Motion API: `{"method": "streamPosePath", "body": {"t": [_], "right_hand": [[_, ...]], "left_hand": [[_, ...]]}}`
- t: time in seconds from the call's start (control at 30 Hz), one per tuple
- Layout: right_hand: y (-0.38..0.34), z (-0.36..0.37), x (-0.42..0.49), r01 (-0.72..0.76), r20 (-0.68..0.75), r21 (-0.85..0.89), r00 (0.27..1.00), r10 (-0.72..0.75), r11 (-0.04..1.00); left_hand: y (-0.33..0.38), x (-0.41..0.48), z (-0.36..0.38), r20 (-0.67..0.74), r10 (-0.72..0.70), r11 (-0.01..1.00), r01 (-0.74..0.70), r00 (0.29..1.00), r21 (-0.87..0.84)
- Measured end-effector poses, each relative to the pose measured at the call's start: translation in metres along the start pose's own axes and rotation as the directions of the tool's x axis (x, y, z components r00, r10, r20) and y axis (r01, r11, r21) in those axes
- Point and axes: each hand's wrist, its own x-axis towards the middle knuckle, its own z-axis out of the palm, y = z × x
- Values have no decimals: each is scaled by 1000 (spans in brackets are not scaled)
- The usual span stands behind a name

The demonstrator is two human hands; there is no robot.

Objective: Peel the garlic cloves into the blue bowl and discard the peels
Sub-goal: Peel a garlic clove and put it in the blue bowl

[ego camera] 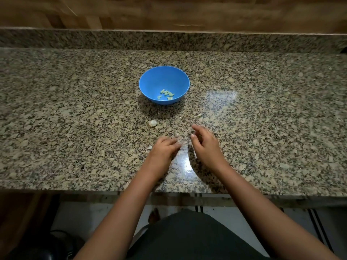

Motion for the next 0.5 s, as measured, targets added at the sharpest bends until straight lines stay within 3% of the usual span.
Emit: {"method": "streamPosePath", "body": {"t": [0.13, 0.23, 0.3, 0.37, 0.43, 0.5], "right_hand": [[-5, 4, -1, 33, 78, -47, 997, -29, 998], [-8, 6, -6, 109, 204, -133, 976, -80, 985], [-10, 11, -13, 202, 353, -255, 930, -104, 946], [-11, 21, -19, 333, 467, -426, 877, -112, 841], [-12, 36, -19, 446, 507, -508, 846, -162, 737], [-18, 50, -9, 493, 518, -510, 830, -206, 705]], "left_hand": [[5, -1, -3, -93, -113, 992, 107, 989, -70], [5, 0, -10, -119, -291, 920, 243, 949, -308], [1, -2, -20, -101, -454, 764, 328, 885, -555], [-5, -5, -31, -75, -570, 591, 345, 818, -730], [-14, -9, -39, -55, -646, 436, 308, 762, -845], [-21, -14, -43, -23, -696, 303, 265, 718, -915]]}}
